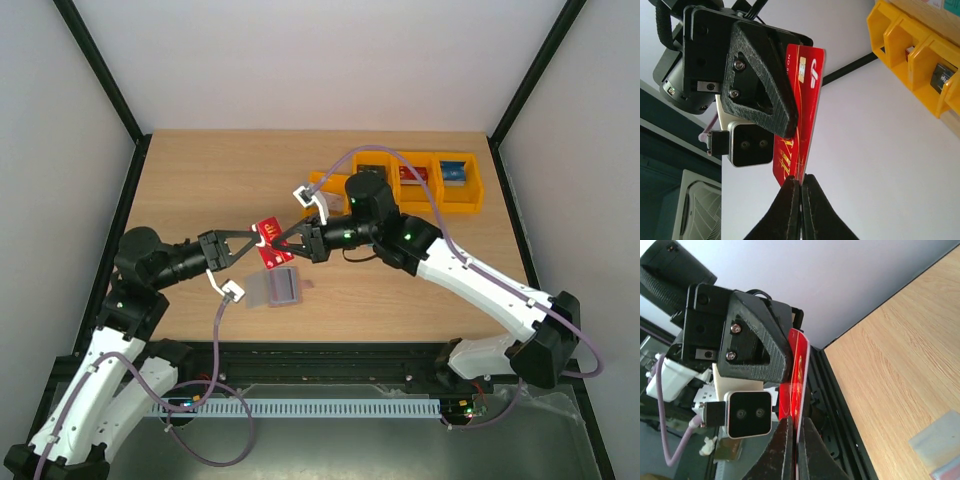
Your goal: Take the credit cards out of the card holder
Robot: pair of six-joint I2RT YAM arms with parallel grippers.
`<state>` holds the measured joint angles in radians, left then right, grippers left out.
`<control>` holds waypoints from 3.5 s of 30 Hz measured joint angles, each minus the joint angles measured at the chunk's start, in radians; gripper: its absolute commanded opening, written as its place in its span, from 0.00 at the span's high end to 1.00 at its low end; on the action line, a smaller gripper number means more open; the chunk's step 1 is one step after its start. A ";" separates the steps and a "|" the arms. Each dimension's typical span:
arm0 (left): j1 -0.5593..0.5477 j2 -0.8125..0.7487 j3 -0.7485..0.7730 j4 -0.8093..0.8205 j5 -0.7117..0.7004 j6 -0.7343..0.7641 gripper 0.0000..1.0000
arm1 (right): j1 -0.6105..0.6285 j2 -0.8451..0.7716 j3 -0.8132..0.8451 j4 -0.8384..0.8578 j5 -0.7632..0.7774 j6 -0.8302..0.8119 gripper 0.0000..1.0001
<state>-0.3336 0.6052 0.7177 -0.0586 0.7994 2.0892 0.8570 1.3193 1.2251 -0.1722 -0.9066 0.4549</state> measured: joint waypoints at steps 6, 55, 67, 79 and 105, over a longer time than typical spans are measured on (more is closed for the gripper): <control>0.000 -0.026 -0.047 0.036 -0.070 0.008 0.01 | -0.058 -0.011 -0.049 0.063 0.062 0.149 0.98; 0.190 0.958 0.516 -0.385 -0.597 -2.001 0.01 | -0.701 0.698 0.083 0.394 1.124 1.019 0.98; 0.219 0.995 0.528 -0.378 -0.588 -2.003 0.01 | -0.719 0.819 0.175 0.381 1.121 1.050 0.98; 0.243 1.002 0.529 -0.377 -0.587 -2.003 0.01 | -0.723 0.870 0.220 0.373 1.092 1.076 0.46; 0.243 0.989 0.509 -0.408 -0.441 -2.006 0.01 | -0.725 0.640 0.222 0.318 1.068 0.858 0.10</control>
<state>-0.0902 1.5940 1.2266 -0.4667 0.3584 0.0830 0.1318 1.9598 1.4471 0.1455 0.1612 1.3128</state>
